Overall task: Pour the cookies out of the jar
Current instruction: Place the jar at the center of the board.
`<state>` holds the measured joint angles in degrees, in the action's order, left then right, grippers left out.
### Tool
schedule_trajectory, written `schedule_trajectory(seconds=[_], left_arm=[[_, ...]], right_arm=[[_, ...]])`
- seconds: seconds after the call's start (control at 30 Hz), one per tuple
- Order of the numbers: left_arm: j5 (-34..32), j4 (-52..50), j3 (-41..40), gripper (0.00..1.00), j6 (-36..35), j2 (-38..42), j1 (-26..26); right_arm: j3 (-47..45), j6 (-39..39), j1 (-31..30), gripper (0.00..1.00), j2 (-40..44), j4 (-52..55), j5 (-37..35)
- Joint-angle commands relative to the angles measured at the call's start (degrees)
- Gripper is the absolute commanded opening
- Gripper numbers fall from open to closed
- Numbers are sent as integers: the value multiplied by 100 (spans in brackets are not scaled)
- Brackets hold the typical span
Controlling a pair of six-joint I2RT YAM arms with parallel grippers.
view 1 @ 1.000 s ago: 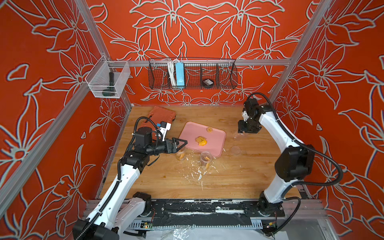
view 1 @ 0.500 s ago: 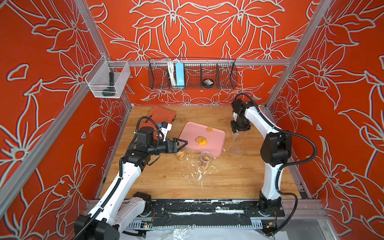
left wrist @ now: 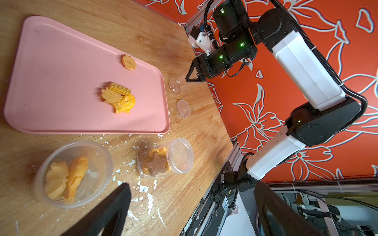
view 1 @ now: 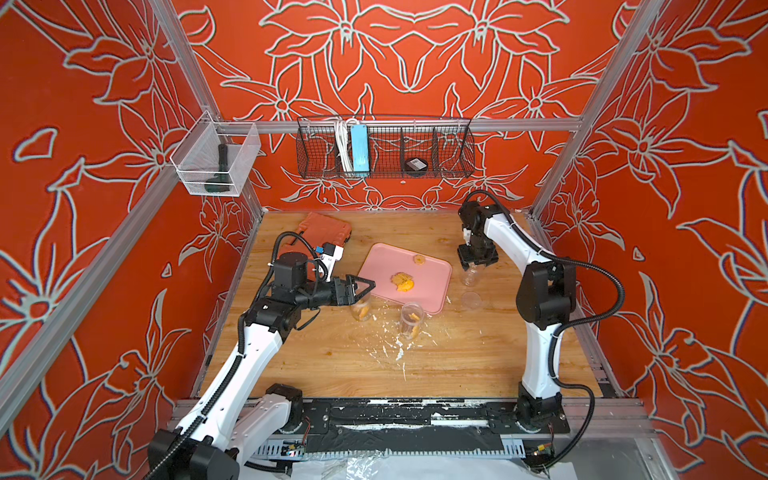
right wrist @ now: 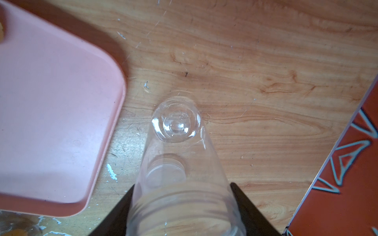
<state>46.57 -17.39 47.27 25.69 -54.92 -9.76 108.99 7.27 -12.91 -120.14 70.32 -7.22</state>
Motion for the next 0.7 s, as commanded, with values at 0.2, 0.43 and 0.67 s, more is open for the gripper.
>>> schedule_trajectory(seconds=[0.2, 0.43, 0.67], left_arm=[[19, -2, 134, 95, -55, 37, -26], [10, -19, 142, 96, -65, 67, -24], [10, -10, 116, 97, -60, 69, -22]], right_arm=[[-9, -64, -43, 79, -32, 138, -80], [-51, -29, -37, 95, 131, 98, -188], [-212, 43, -37, 99, 555, -70, -337]])
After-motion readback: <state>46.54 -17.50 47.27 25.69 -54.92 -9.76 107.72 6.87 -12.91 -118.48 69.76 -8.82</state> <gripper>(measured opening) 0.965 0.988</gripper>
